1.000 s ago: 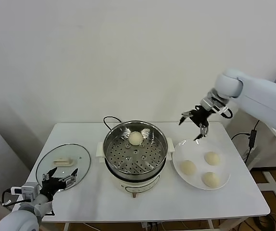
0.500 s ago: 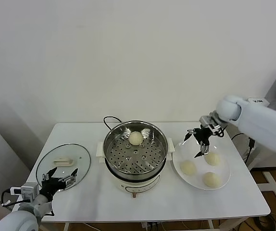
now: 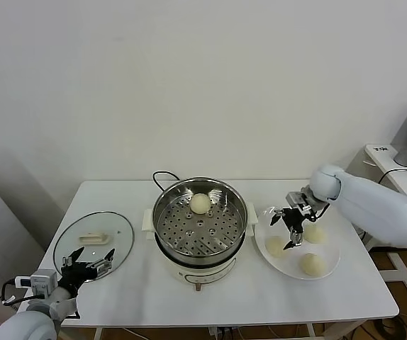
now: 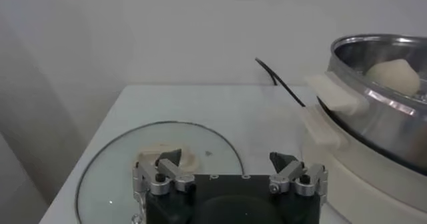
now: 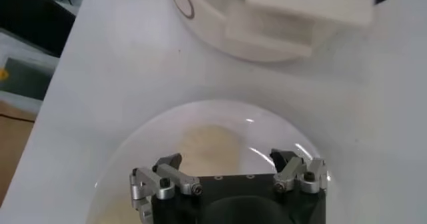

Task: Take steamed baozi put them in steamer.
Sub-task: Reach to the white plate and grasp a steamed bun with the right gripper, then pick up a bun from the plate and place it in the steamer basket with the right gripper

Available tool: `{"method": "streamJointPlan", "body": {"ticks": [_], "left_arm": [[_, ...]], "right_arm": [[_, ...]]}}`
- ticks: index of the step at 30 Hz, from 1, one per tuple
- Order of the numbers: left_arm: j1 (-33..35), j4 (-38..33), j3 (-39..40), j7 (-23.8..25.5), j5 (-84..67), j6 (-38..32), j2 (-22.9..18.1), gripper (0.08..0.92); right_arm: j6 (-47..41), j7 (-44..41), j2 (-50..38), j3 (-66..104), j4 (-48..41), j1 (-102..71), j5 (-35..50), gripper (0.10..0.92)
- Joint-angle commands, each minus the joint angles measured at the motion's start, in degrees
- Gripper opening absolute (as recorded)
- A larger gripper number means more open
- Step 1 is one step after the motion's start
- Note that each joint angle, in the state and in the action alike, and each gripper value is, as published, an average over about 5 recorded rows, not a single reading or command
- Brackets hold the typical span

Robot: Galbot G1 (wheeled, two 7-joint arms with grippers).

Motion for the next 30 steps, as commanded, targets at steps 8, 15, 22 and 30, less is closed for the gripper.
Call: {"method": "streamJointPlan", "body": {"ticks": [8, 15, 22, 30], "left_arm": [[0.04, 0.3, 0.06, -0.05, 0.22, 0.08, -0.08, 0.823], [-0.09, 0.27, 0.06, -0.1, 0.24, 0.21, -0.23, 0.823], [0.03, 0.15, 0.01, -0.22, 0.25, 0.38, -0.26, 0.823], [-0.09, -0.1, 0.31, -0.29, 0.25, 0.4, -0.44, 0.823]], "right_arm": [[-0.71, -0.16, 0.82, 4.21, -1.99, -4.68, -3.8, 0.672], [-0.48, -0.21, 0.77, 6.2, -1.36, -5.68, -4.43, 0.477], [-1.41, -1.29, -3.63, -1.9, 4.61, 4.59, 0.97, 0.417], [-5.87, -4.12, -8.03, -21.92, 13.93, 32.53, 18.87, 0.42]]}}
